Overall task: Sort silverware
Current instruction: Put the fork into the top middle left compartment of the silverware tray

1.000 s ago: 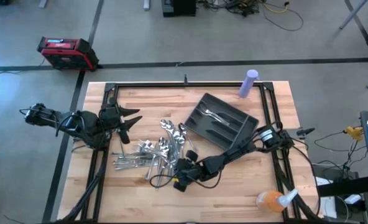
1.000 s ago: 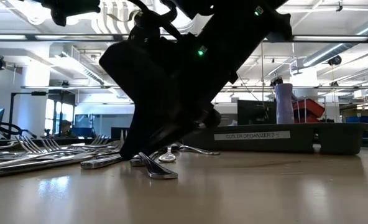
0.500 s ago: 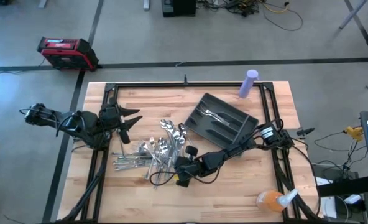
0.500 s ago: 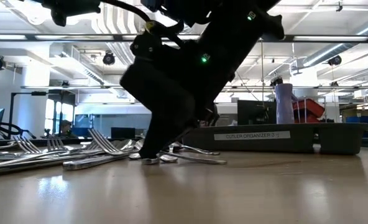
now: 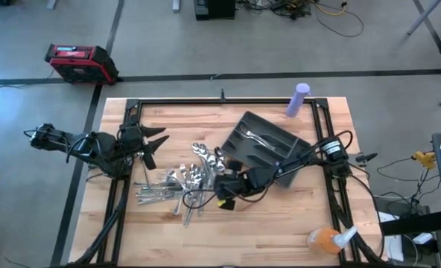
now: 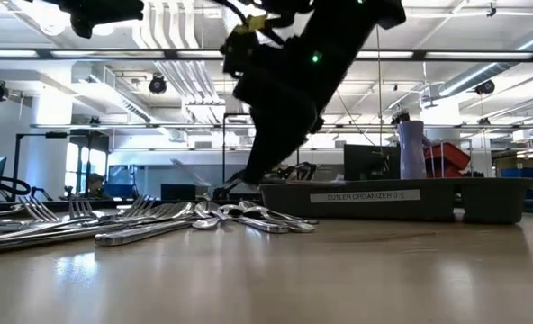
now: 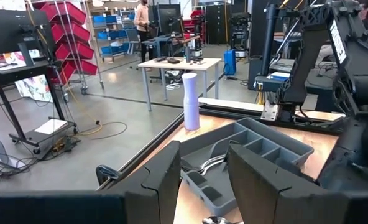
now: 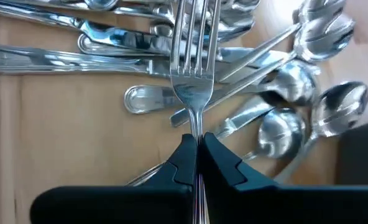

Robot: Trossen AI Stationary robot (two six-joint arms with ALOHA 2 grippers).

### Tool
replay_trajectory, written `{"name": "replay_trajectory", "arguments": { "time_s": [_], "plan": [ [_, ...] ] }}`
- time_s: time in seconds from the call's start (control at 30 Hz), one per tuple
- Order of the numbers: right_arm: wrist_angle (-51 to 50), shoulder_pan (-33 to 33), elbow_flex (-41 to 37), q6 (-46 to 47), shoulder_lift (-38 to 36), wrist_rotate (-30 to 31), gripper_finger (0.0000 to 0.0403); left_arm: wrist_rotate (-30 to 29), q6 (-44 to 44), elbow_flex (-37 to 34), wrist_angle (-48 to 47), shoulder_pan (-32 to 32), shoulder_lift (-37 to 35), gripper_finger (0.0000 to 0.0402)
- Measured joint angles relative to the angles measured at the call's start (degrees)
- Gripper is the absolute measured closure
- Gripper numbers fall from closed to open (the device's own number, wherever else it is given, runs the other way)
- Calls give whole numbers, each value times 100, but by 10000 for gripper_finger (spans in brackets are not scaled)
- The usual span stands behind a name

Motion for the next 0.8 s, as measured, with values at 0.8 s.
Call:
{"name": "replay_trajectory", "arguments": {
  "time_s": [0.8],
  "plan": [
    [701,-2954,-3280,-420,-2797,-702,403,7,1759,-2033,3785,691,57,283]
  ]
}}
